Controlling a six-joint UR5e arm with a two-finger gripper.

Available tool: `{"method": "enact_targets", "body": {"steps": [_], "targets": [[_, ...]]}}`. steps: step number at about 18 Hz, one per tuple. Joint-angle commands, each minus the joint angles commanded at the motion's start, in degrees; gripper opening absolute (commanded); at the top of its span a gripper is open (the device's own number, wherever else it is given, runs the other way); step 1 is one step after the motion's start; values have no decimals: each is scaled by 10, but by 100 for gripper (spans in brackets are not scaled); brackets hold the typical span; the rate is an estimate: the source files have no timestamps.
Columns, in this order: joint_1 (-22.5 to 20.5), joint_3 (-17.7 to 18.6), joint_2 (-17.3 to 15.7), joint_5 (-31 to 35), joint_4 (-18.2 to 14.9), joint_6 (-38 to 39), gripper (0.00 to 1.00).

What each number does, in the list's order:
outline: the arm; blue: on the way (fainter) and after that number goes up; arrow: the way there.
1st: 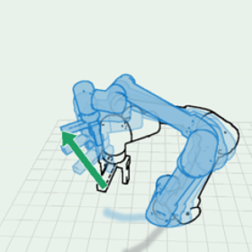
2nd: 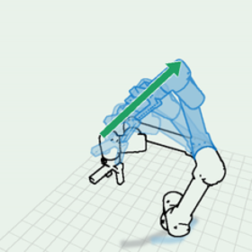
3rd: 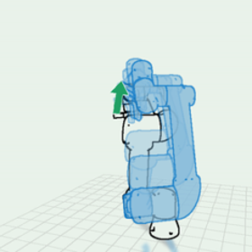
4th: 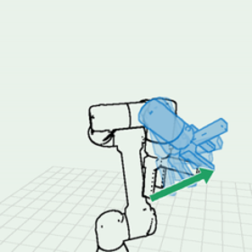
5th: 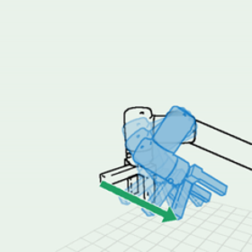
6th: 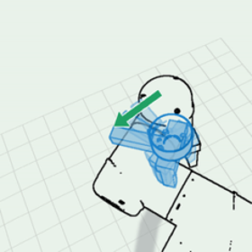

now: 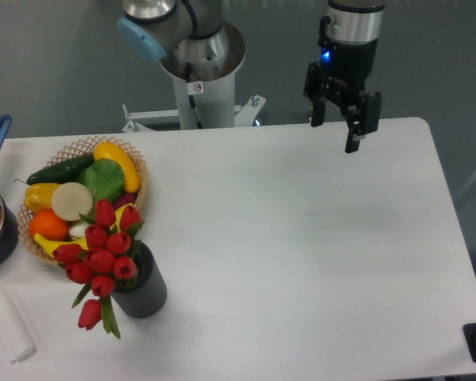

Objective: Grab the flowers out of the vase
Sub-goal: 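Move the open gripper toward the red tulips in the black vase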

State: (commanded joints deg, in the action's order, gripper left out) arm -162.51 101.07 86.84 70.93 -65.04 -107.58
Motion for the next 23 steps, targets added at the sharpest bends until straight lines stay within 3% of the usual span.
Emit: {"method": "enact_targets", "body": {"steps": [6, 9, 12, 16, 23], "targets": [[4, 3, -5, 2, 1, 1, 100], [6, 11, -7, 3, 18, 10, 100], [11, 14, -7, -3, 20, 71, 100], [40, 12, 17, -39, 30, 193, 100], [112, 33, 63, -54, 166, 387, 100]]}}
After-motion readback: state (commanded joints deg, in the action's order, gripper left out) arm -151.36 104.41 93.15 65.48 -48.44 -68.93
